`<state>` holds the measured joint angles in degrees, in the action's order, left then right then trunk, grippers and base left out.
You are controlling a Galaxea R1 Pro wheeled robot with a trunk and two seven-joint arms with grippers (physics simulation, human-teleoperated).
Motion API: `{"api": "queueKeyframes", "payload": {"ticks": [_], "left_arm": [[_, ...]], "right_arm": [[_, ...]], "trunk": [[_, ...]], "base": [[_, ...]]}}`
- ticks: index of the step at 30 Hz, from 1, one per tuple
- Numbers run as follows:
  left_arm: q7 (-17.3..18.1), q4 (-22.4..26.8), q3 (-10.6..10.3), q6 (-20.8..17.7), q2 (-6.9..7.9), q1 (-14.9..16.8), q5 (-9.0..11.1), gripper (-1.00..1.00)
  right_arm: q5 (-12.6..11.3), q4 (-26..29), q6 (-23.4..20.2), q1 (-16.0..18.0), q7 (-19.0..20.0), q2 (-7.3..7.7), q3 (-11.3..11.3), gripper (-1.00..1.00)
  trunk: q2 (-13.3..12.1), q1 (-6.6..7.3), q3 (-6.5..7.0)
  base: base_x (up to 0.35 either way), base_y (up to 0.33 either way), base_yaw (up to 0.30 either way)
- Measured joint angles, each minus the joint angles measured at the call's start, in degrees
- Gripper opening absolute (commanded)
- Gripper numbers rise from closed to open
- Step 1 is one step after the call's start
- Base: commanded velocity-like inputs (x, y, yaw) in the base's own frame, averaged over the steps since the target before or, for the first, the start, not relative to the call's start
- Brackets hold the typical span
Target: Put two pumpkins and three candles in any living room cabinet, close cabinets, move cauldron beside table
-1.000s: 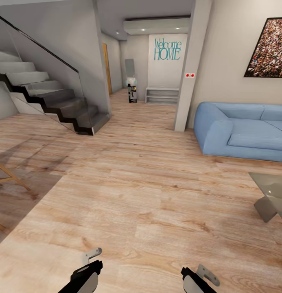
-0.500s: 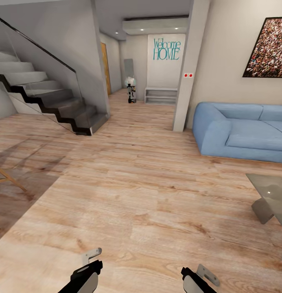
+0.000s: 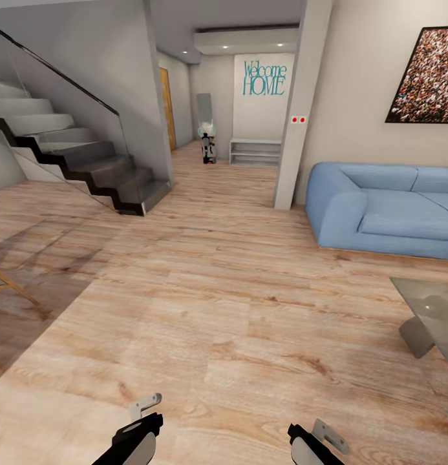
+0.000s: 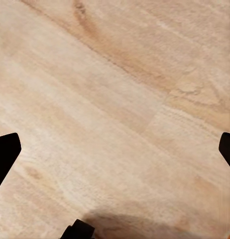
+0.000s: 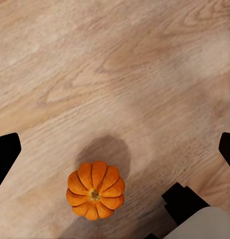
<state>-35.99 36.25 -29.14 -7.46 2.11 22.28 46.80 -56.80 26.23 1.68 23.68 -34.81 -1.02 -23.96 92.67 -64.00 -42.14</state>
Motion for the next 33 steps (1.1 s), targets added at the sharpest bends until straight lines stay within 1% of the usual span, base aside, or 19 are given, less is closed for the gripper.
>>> {"api": "queueKeyframes", "payload": {"ticks": [7,17,24,26,27,28,30,33], "left_arm": [[-0.01,0.00,0.00,0.00,0.00,0.00,-0.02,1.00],[0.00,0.00,-0.26,0.00,0.00,0.00,0.04,1.00],[-0.01,0.01,-0.25,0.00,0.00,0.00,0.04,1.00],[-0.01,0.01,-0.26,0.00,0.00,0.00,0.04,1.00],[-0.01,0.01,-0.26,0.00,0.00,0.00,0.04,1.00],[-0.01,0.01,-0.26,0.00,0.00,0.00,0.04,1.00],[-0.01,0.01,-0.25,0.00,-0.01,0.00,0.04,1.00],[-0.01,0.01,-0.25,0.00,0.00,0.00,0.04,1.00]], "right_arm": [[0.00,0.00,0.00,0.00,0.01,0.00,0.00,1.00],[0.00,0.00,0.00,0.00,-0.01,0.00,0.00,1.00],[0.00,0.05,-0.02,0.00,0.23,0.04,-0.20,1.00],[0.82,0.07,-0.15,0.00,1.22,0.02,-1.51,1.00],[2.17,0.08,-0.33,-0.01,2.35,0.01,-3.43,1.00],[3.17,0.08,-0.41,-0.01,3.01,-0.01,-4.87,1.00],[4.52,0.10,-0.51,-0.01,3.86,-0.06,-7.25,1.00],[5.17,0.22,-0.55,-0.01,4.41,-0.08,-8.45,1.00]], "trunk": [[0.00,0.00,0.00],[0.00,0.00,0.00],[0.00,0.00,0.00],[0.00,0.00,0.00],[0.00,0.00,0.00],[0.00,0.00,0.00],[0.00,0.00,0.00],[0.00,0.00,0.00]], "base": [[0.001,-0.108,0.000],[0.000,-0.160,0.000],[0.000,-0.033,0.000],[0.000,-0.003,0.000],[0.000,-0.001,0.000],[0.000,0.000,0.000],[0.000,0.000,0.000],[0.000,0.000,0.000]]}}
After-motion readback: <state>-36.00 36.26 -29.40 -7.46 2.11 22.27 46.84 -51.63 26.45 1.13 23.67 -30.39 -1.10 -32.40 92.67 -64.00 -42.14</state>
